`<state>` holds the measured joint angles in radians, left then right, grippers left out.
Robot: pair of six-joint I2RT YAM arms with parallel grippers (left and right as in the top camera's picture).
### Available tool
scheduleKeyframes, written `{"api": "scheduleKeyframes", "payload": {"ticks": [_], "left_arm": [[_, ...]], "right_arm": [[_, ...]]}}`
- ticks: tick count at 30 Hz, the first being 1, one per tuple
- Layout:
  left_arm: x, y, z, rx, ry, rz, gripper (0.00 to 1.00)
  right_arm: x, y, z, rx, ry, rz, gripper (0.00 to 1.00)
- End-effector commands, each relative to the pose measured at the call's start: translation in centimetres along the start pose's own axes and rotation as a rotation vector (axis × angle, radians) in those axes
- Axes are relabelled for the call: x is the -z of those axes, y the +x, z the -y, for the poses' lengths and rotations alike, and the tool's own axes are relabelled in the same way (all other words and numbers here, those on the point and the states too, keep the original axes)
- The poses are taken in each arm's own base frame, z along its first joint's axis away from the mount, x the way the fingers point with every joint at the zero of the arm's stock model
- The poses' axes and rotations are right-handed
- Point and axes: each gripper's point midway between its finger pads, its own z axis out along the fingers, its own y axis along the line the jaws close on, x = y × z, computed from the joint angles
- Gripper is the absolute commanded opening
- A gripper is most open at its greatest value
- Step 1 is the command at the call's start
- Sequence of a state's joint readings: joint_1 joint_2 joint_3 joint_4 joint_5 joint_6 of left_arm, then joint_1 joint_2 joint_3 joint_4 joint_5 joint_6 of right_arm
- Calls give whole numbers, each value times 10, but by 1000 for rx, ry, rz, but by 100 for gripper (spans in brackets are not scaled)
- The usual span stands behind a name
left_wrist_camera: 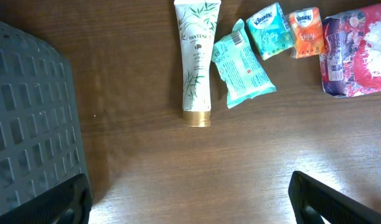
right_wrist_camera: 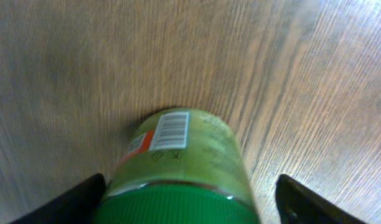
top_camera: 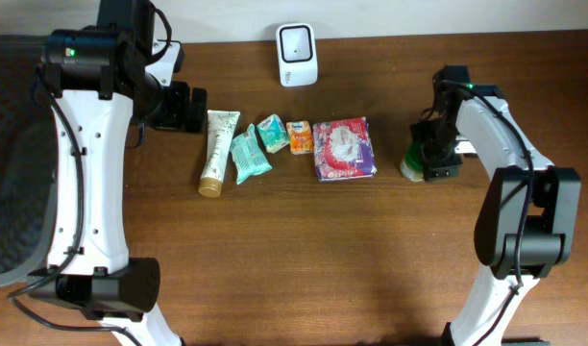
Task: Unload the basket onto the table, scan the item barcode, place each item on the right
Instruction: 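Lower the right gripper onto the green-lid jar and grasp it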
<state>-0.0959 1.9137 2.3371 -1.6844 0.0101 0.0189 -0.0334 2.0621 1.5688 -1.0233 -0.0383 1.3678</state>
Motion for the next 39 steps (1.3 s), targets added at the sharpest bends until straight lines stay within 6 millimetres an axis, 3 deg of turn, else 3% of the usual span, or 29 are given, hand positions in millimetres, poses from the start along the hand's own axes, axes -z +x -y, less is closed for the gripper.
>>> {"api": "scheduleKeyframes", "payload": {"ticks": [1,4,11,12,13,15,19,23,32,38,39], "left_arm": [[3,1,-1,-11,-7,7,99],[3,1,-1,-11,-7,7,99],[3,1,-1,-11,-7,7,99],[3,1,-1,-11,-7,7,99],[3,1,-1,-11,-7,7,99],[3,1,-1,-11,-7,7,99],[3,1,-1,-11,-7,7,99],[3,1,-1,-11,-7,7,99],[3,1,-1,-11,-7,7,99],[3,1,-1,-11,-7,7,99],[3,1,-1,-11,-7,7,99]], "right_arm": [[-3,3,4,167,22,-2,75],[-2,4,4,383,20,-4,60],[16,32,-13,1087,-97,-104,61],[17,32,-12,1119,-90,-99,74],[17,30,-11,1120,-73,-87,96],[20,32,-7,1116,-61,-101,98],[24,33,-3,1029,-38,-118,99],[27,48,5,681,-18,-206,99],[15,52,14,46,74,-202,99],[-1,42,7,-34,38,-154,99],[-2,42,8,-35,40,-151,93]]}}
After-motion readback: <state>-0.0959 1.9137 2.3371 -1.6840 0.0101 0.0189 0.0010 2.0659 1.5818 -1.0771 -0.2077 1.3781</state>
